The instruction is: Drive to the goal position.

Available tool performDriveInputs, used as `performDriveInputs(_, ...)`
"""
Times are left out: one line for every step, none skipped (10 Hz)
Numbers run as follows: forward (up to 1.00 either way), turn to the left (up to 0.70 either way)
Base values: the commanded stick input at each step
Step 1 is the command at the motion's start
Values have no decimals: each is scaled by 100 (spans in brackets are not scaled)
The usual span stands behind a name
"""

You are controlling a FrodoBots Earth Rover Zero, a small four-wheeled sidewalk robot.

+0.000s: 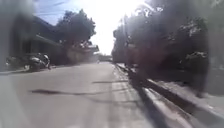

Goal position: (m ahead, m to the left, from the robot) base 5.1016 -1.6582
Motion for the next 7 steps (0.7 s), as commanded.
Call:
performDriveInputs(100,-3)
performDriveInputs(100,-3)
performDriveInputs(100,-3)
performDriveInputs(100,-4)
performDriveInputs(100,-40)
performDriveInputs(100,-40)
performDriveInputs(100,-30)
